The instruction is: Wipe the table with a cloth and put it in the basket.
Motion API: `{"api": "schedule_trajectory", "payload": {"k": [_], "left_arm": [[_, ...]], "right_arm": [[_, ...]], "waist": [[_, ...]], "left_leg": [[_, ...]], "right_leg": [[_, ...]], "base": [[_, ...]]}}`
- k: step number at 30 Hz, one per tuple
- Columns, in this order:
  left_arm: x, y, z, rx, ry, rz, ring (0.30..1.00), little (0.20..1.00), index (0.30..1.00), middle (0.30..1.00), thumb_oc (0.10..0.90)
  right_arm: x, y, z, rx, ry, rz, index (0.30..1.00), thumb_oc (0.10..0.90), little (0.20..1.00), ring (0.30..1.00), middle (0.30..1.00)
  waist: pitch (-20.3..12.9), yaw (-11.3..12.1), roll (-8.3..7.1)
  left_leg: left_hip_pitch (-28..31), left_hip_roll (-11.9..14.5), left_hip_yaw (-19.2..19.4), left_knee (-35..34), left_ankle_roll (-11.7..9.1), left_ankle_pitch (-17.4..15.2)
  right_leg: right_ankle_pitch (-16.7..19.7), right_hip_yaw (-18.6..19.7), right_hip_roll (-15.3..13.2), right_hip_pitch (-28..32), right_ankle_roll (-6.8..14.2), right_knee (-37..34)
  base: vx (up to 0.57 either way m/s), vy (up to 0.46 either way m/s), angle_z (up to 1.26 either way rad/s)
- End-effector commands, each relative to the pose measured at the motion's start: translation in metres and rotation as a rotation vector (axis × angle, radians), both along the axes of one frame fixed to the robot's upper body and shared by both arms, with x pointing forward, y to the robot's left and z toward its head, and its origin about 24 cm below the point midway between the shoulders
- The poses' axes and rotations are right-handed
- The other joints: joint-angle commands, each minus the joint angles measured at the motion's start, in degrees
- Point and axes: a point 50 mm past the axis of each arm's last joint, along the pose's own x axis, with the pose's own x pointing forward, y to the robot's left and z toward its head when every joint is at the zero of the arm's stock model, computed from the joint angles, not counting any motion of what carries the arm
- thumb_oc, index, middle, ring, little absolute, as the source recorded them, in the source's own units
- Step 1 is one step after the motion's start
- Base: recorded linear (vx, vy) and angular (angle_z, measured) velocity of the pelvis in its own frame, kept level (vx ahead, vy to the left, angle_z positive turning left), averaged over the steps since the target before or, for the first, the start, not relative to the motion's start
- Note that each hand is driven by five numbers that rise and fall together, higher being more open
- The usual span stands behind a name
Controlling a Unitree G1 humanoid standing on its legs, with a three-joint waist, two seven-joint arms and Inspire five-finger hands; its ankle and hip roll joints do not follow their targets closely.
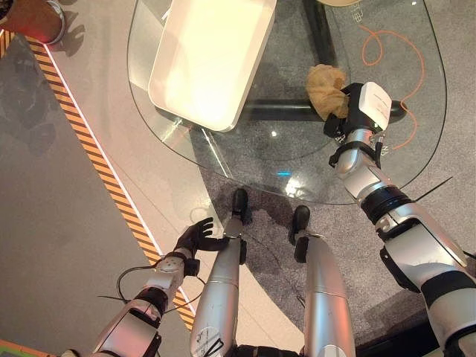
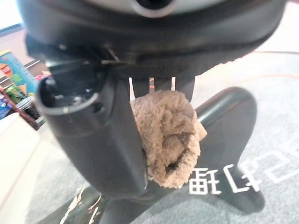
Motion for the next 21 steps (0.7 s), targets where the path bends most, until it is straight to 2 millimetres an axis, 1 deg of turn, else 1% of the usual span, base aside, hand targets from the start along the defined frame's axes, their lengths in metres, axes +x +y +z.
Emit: {"api": "schedule_trajectory", "payload": {"k": [1,12,16,21], "left_arm": [[-0.007,-0.008,-0.007,-0.025,0.009,0.013,0.900,0.900,0.900,0.900,0.800],[-0.006,-0.011,-0.006,-0.023,0.009,0.008,0.900,0.900,0.900,0.900,0.800],[-0.005,-0.010,-0.005,-0.024,0.005,0.010,0.900,0.900,0.900,0.900,0.800],[-0.005,-0.010,-0.005,-0.022,0.006,0.010,0.900,0.900,0.900,0.900,0.800]], "right_arm": [[-0.005,0.089,0.020,-0.108,-0.057,0.367,0.300,0.100,0.200,0.300,0.300],[-0.018,0.121,0.007,-0.189,-0.016,0.523,0.300,0.100,0.200,0.300,0.300],[-0.022,0.129,0.004,-0.197,-0.004,0.563,0.300,0.100,0.200,0.300,0.300],[-0.025,0.134,-0.003,-0.211,0.021,0.597,0.300,0.100,0.200,0.300,0.300]], "waist": [[-0.88,1.32,0.83],[-0.88,1.07,0.67],[-0.88,0.98,0.61],[-0.88,0.96,0.54]], "left_leg": [[0.47,-5.59,4.47,7.23,5.53,-6.75],[-0.04,-5.70,4.46,7.16,5.46,-6.45],[-0.34,-5.67,4.51,7.24,5.43,-6.34],[-0.37,-5.66,4.48,7.19,5.44,-6.24]], "right_leg": [[6.43,-0.38,1.12,2.69,1.56,-9.09],[6.60,-0.28,1.14,2.08,1.63,-9.07],[6.57,-0.30,1.19,1.74,1.60,-8.87],[6.59,-0.40,1.11,1.68,1.64,-8.83]], "base": [[0.00,0.000,0.00],[0.00,0.000,0.00],[0.00,0.000,0.00],[0.00,0.000,0.00]]}}
